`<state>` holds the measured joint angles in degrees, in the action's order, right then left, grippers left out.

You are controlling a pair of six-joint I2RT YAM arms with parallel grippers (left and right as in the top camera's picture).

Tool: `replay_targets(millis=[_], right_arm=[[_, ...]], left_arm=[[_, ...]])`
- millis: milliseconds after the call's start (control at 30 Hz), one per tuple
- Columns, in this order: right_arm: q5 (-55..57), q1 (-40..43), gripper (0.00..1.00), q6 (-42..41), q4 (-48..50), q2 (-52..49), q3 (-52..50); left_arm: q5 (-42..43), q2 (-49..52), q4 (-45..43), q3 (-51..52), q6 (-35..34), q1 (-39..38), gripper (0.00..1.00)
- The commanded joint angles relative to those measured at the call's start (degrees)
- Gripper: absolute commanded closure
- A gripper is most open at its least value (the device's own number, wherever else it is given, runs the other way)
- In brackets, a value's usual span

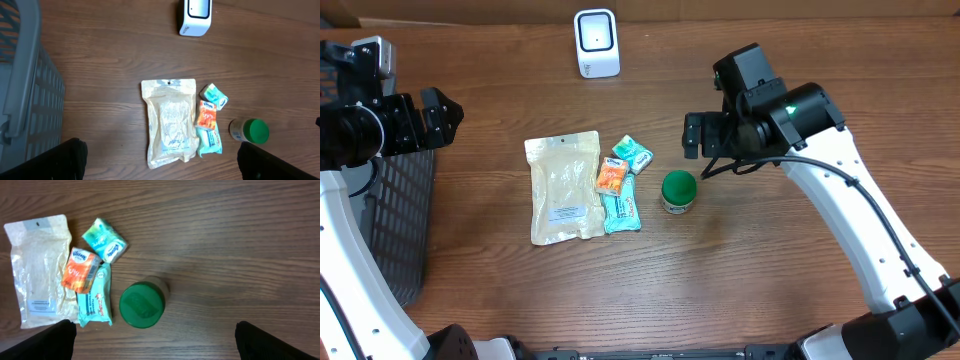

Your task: Scan the item barcode

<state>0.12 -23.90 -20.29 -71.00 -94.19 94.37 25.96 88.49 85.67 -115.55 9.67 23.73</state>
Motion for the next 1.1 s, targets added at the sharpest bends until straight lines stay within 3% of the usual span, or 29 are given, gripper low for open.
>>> replay_targets(millis=[0,400,767,1067], right_arm=[[-0.4,1.9,0.0,-1.2,0.7,-0.5,-1.2],[-3.7,2.1,0.0,3.2,8.7,-8.2,-5.1],[-6.4,-2.4,0.01,8.4,7.9,-12.3,-5.6],[-6.2,-4.9,0.08,8.4,15.0,-12.3,-14.6]], left_arm=[[0.8,-1.2,-0.2,-0.3,1.5,0.1,0.0],[0.8,-1.2,-0.2,-0.3,1.5,0.1,0.01],[0.8,-1.2,-0.2,-0.3,1.5,0.1,0.0],[0.8,-1.2,-0.2,-0.3,1.5,0.1,0.0]])
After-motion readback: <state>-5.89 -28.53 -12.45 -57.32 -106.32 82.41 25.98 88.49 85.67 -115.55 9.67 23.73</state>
